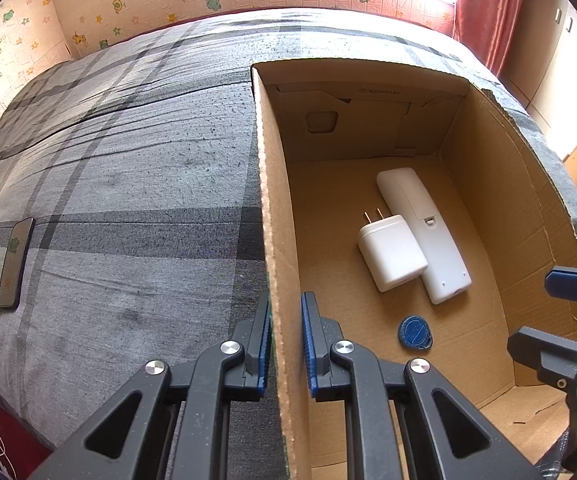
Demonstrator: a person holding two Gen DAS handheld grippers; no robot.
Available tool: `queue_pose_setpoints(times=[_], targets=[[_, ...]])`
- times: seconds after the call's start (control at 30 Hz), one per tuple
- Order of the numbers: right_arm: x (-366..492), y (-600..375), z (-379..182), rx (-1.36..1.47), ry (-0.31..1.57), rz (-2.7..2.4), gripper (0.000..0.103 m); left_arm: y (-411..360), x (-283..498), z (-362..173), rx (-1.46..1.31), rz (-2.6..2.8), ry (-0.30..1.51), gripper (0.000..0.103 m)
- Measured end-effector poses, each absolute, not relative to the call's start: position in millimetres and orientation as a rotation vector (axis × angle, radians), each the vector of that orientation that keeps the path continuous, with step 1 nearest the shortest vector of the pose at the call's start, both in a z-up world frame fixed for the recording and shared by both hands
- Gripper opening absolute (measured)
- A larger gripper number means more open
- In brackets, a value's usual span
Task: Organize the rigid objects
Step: 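Move the right gripper back to the gold keychain beside the box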
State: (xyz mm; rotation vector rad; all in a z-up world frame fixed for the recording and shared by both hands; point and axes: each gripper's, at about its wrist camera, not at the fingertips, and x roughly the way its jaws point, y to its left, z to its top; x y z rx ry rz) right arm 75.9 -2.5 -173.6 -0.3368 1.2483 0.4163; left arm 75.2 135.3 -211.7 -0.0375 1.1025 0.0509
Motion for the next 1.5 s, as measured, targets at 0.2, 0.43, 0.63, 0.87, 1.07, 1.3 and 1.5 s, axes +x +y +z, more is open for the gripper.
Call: queue_pose_setpoints(times=[0.2,0.43,0.63,0.87,1.07,1.3,1.5], targets=[[80,-4,-152,-0.306,1.208,0.400,0.054,135,76,-212,-0.037,0.051,1.103,0.015],[89,-37,-129,-0.257,1.156,0.331,0.066,136,76,-212,-0.039,0.051,1.103,0.015],[99,-72,-117,-0.199,1.138,0.255,0.081,136,76,-211,-0.038,0.051,1.104,0.015],[106,-106,-114,-0.146,1.136,0.185,0.097,136,77,-211,-0.036,0.051,1.105,0.015],[111,-129,-124,-0.123,1.145,0.124,0.103,136,77,-211,-0.038,0.051,1.104,0.015],[118,-144,-154,-0.086,1.196,0.101,0.103,136,77,-211,-0.036,0.052,1.105,0.015],[122,-154,-181,-0.080,1.223,0.057,0.103,136,77,-211,-0.036,0.052,1.105,0.015]])
